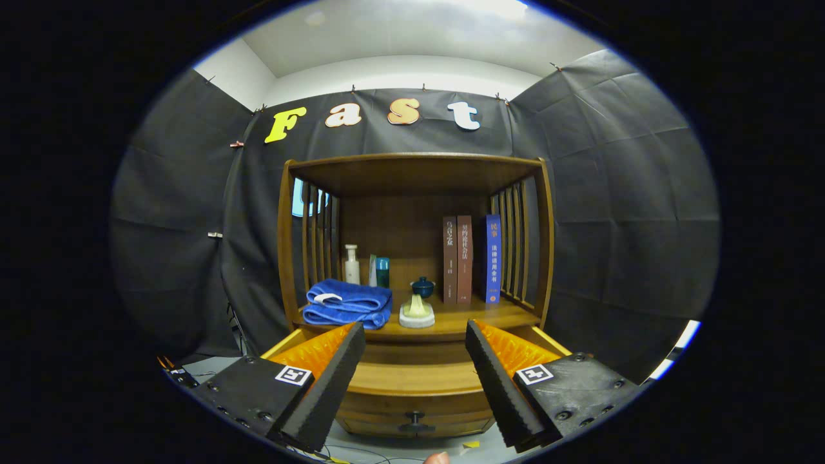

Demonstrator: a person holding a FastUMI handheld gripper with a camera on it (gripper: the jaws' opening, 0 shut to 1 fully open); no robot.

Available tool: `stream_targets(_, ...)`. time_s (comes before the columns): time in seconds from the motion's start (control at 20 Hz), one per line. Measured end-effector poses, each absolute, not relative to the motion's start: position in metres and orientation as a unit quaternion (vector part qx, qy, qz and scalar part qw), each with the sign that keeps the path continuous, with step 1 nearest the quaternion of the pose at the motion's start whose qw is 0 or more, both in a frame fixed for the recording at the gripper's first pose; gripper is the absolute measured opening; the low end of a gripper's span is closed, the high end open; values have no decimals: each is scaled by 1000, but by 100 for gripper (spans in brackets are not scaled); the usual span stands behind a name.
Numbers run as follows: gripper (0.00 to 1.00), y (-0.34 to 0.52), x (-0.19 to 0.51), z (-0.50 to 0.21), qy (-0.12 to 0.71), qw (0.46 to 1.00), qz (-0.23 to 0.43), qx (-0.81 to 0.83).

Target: Pull open the drawer, take out the items inside it, and place them on the countertop above the cabinet.

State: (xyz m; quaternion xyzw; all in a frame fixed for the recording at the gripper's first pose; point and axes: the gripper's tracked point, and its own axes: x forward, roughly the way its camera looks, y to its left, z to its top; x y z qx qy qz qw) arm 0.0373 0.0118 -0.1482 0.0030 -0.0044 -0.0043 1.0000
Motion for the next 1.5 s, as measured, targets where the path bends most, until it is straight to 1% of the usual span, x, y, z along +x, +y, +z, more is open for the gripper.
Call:
stream_targets(0.4, 100, 10, 27, -258, 24, 1000, -9, -3)
stream_targets(0.75, 100, 7, 49, -315, 47, 999, -21, -3)
stream_targets(1.0, 100, 9, 67, -327, 60, 998, -14, -2)
stream_targets(1.1, 100, 9, 73, -322, 47, 999, -15, -14)
stream_targets(1.25, 100, 9, 79, -319, 52, 999, -15, -8)
stream_targets(1.5, 99, 9, 113, -306, 58, 998, -18, 2)
